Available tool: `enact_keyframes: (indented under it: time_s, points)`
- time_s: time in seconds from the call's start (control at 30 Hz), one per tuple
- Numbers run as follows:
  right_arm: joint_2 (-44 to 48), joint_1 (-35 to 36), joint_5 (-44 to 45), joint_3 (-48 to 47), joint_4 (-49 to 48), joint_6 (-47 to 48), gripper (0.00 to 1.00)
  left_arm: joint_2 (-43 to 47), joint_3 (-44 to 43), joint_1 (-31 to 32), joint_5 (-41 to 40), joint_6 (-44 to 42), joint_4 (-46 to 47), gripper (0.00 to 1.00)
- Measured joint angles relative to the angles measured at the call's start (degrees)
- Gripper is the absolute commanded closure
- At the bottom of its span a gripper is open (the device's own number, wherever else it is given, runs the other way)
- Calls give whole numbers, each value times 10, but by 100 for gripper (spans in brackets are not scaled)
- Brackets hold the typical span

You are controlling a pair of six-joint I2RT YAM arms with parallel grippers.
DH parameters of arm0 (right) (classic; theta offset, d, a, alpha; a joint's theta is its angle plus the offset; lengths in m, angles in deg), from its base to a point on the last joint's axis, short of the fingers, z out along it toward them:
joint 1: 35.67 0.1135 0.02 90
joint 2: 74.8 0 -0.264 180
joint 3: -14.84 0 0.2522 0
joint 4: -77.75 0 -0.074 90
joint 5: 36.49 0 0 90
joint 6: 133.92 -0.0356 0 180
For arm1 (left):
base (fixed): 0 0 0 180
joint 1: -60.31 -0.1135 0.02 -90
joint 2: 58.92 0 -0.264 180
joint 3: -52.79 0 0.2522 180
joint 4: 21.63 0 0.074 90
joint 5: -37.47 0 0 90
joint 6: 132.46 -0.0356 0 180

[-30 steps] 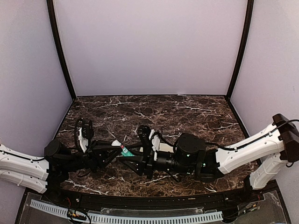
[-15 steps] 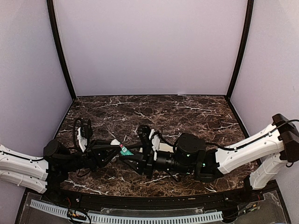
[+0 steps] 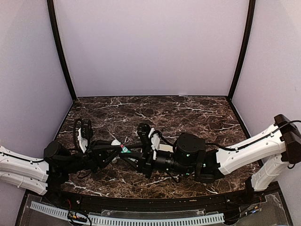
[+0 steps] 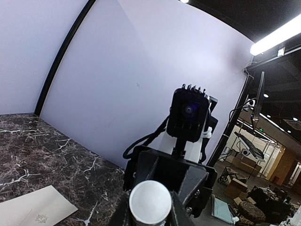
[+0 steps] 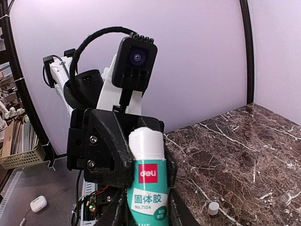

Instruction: Place the letter into the envelope and seal it

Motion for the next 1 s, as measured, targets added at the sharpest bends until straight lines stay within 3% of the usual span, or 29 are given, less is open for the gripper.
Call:
enact_keyframes:
  time_s: [0.23, 0.4, 0.47, 0.57, 0.63, 0.83, 1.0]
  points:
    - [-1, 0, 2, 0, 4, 1, 84, -1, 0, 0, -1, 3, 0, 100]
    - [-1, 0, 2, 0, 4, 3, 100, -2, 0, 0, -1, 5, 2, 98]
    - [-1, 0, 3, 0, 5, 3, 100, -2, 0, 0, -2, 5, 1, 85]
    - [-1, 0, 7, 0, 8, 2, 100, -1, 0, 0, -6, 5, -3, 52]
    - [0, 0, 18, 1, 13, 1, 100, 6, 0, 0, -19, -9, -23, 39]
    - [47, -13, 64, 55, 34, -11, 100, 52, -22, 0, -111, -50, -168, 26]
    - [74, -25, 110, 107, 44, -11, 100, 62, -45, 0, -220, -74, -286, 23]
